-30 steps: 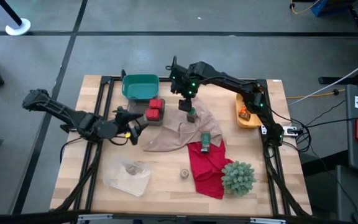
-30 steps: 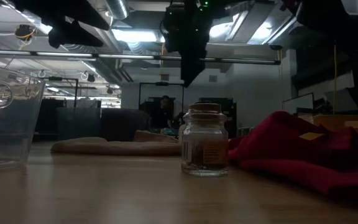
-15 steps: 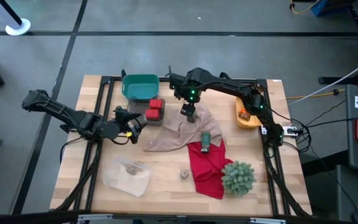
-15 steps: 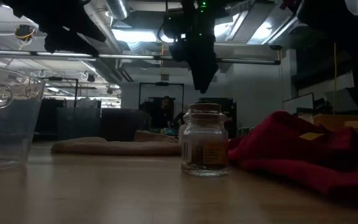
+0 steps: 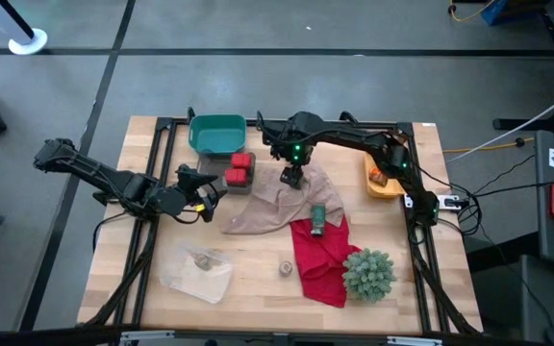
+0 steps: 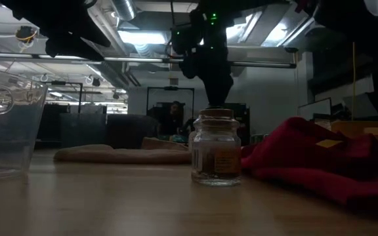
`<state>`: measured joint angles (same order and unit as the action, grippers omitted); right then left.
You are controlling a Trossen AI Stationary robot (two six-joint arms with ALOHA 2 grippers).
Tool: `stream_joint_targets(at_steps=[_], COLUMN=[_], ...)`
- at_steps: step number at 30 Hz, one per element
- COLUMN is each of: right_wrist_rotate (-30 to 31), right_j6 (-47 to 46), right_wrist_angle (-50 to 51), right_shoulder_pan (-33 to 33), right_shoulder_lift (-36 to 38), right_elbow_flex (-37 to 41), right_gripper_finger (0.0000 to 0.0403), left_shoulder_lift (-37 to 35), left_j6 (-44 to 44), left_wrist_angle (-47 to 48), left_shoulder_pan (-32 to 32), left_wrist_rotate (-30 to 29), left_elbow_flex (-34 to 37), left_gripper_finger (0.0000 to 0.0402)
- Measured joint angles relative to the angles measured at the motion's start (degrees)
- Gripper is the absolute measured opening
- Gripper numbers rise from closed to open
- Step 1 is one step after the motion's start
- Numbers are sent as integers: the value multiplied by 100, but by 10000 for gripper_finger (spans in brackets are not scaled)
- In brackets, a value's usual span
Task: Sort spices by type
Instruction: Put the top green seasoning bottle into the green bin
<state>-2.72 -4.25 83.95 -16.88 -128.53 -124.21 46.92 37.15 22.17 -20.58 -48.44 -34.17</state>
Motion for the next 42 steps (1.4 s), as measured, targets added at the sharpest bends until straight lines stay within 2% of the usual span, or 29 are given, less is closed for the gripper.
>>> stream_joint_targets(at_steps=[14,20,25,32,36,42], right_wrist_rotate=[12,13,13,43,221,248], right_j6=[0,2,22,170,392,925], right_wrist_angle=[-493,-635,-654,-672,-1183,-2373], right_shoulder_pan=[0,1,0,0,-2,-2], right_shoulder_lift=[-9,-7,-7,-9,-9,2], right_elbow_flex=[603,595,586,-43,-448,-565], right_gripper_finger=[267,212,208,208,208,208], left_shoulder_lift=[0,0,0,0,0,0], left_j6=[-5,-7,-7,-7,-6,44], left_wrist_angle=[0,-2,-2,-7,-11,-28], left_shoulder_pan=[0,0,0,0,0,0], left_wrist_rotate=[19,20,21,21,21,21], left_elbow_flex=[0,0,0,0,0,0], left_gripper_finger=[265,265,265,265,265,265])
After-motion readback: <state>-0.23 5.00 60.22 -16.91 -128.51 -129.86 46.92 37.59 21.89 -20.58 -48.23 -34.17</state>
